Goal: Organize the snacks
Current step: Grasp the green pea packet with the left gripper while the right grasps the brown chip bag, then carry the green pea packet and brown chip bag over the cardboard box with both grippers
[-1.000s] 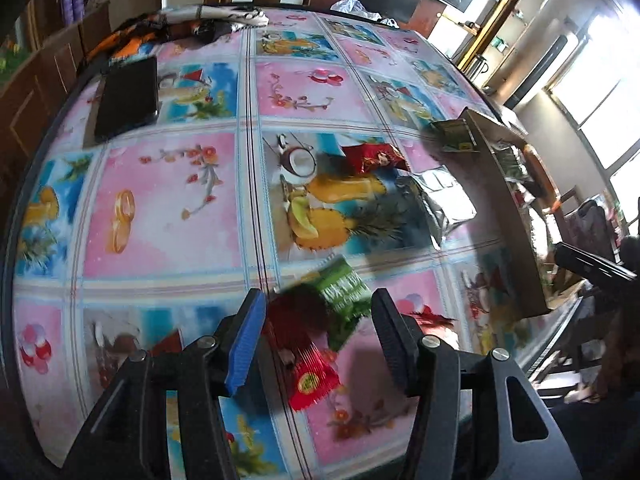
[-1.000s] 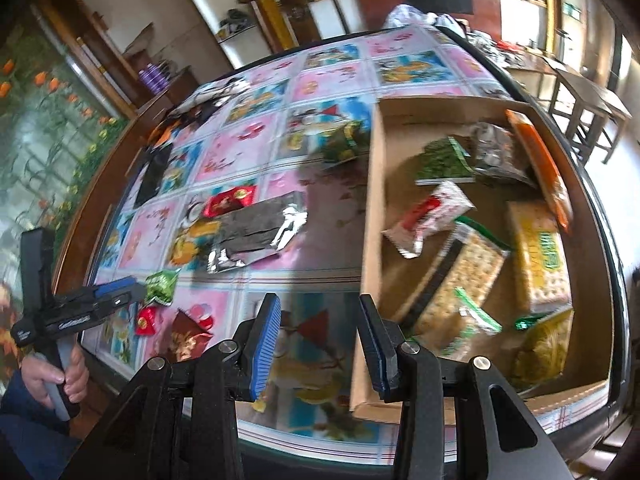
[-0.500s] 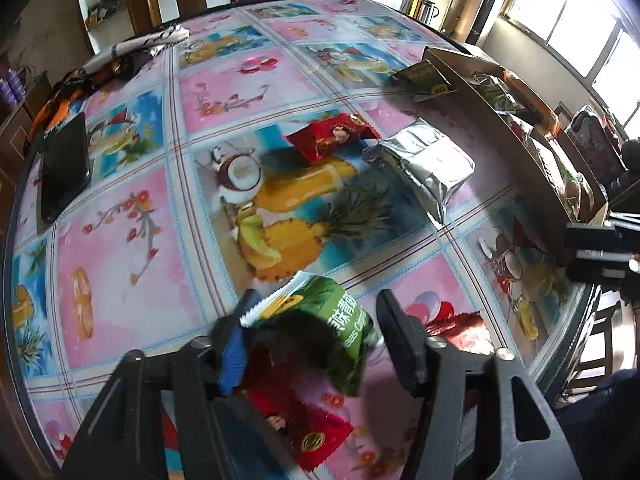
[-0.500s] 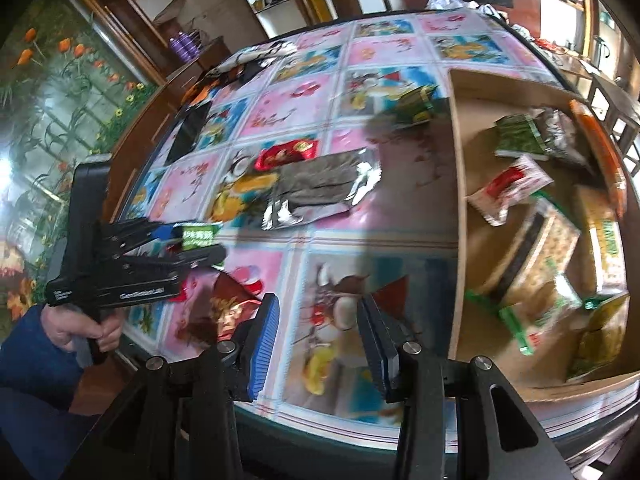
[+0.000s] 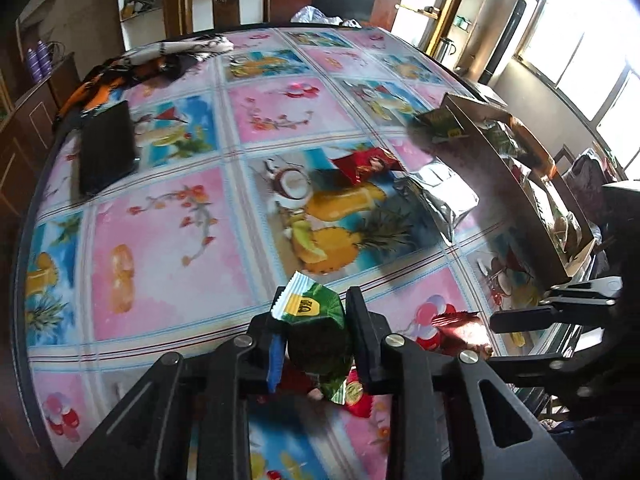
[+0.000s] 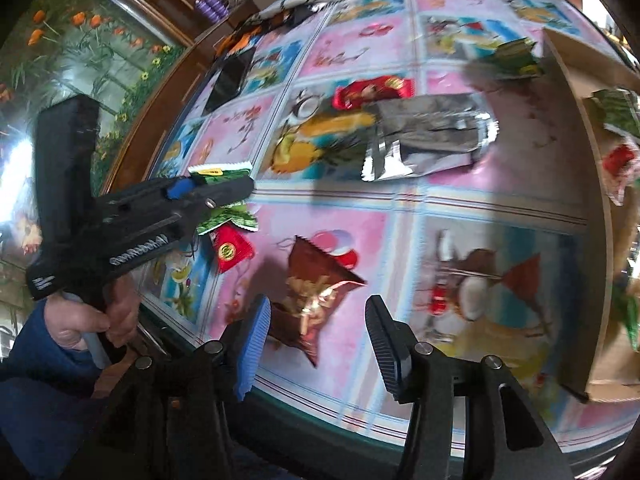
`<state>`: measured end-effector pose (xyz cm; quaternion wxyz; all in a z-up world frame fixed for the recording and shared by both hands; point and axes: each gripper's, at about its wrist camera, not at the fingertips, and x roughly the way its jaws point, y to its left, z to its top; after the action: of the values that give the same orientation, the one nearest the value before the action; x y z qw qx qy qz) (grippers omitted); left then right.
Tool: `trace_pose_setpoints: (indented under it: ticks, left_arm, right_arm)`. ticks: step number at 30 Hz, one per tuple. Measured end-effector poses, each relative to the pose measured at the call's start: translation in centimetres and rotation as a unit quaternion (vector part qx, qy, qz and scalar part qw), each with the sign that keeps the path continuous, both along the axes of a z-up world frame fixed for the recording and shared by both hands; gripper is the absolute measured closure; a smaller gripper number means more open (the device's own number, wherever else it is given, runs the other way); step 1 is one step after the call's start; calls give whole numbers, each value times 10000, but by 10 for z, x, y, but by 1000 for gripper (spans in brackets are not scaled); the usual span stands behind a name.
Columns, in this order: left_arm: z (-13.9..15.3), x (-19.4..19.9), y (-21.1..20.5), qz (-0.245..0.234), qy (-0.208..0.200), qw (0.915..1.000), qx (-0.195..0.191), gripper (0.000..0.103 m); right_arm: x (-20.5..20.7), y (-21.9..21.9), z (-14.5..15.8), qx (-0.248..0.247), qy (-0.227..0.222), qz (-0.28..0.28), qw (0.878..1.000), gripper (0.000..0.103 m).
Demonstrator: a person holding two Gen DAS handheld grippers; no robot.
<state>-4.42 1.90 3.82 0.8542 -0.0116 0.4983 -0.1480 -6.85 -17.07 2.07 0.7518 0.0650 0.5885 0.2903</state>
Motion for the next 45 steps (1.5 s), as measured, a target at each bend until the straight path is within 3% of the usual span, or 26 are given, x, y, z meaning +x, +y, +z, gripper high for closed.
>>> trace_pose_setpoints:
  ticks: [6,8,10,12,13,15,17,25,31,45]
  left_arm:
    - [-6,-3,16,110,89,9998,-113,76]
    - [-7,-3,17,118,103,9999,-73,75]
    - [-9,-2,17,123,173,9998,-57,71]
    - [-12,-2,16,115,236,9997,-20,56]
    - [-13,-2,14,115,224,9997,-11,55]
    - [-17,-1,12,71,268,9996,-47,57]
    - [-22,1,8,100,311,9995,55,71]
    - [-20,6,5,309,222,9993,-30,74]
    - [0,8,-5,338,16,9994,-47,74]
    - [35,9,-64,-96,-300,9995,-69,74]
  right_arm:
    - [8,19,-10,-279,189,66,9994,50]
    - [9,27,-10,-449,125,158,9988,65]
    - [10,33,-9,-629,15,253,9977,67]
    - [7,38,-7,-807,-135,416,9958,69]
    - [6,39,-5,-876,-210,468,9948,70]
    - [5,37,-4,-903,-305,460,9944,71]
    - [6,31,-2,-847,-371,373,9950,71]
    - [7,5,13,-587,-645,12,9962,71]
    - [13,-19,24,-427,-768,-366,9955,71]
    - [18,-71,43,-209,-979,-860,9913,71]
